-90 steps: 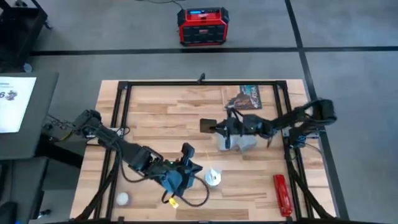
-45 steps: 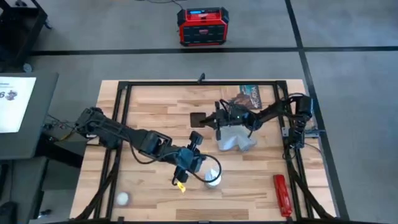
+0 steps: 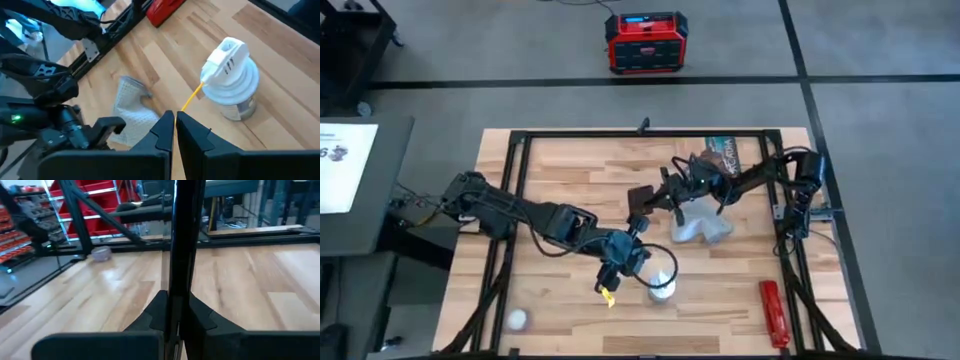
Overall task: Apply microfiber cloth
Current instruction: Spray the back of the black cellphone using the white spray bottle
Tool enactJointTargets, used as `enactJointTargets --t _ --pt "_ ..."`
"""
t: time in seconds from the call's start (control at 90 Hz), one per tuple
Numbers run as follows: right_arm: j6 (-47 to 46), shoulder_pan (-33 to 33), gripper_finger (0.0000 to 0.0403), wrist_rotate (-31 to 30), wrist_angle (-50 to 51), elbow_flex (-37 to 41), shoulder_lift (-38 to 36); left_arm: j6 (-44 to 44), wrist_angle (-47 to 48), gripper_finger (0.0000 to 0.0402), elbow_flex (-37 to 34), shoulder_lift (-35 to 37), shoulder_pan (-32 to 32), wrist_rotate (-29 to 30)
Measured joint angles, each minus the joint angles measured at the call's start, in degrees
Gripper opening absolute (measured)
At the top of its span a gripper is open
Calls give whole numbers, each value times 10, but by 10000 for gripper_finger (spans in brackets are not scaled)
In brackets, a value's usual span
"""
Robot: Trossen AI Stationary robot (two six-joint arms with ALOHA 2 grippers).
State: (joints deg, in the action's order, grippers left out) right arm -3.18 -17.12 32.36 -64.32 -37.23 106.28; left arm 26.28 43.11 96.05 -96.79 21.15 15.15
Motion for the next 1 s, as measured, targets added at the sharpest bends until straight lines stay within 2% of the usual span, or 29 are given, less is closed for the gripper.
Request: enactJointTargets --t 0.189,0.522,0.778,1.0 --pt "-9 6 12 0 -3 0 0 7 -2 0 1 -7 0 -27" --pt "-9 6 12 -2 -2 0 0 41 -11 0 1 -26 -2 -29" --pt "-9 6 12 -2 4 0 0 61 -4 0 25 -35 -4 -32" --pt "-9 6 12 -5 8 0 0 74 7 0 52 -76 -5 -46"
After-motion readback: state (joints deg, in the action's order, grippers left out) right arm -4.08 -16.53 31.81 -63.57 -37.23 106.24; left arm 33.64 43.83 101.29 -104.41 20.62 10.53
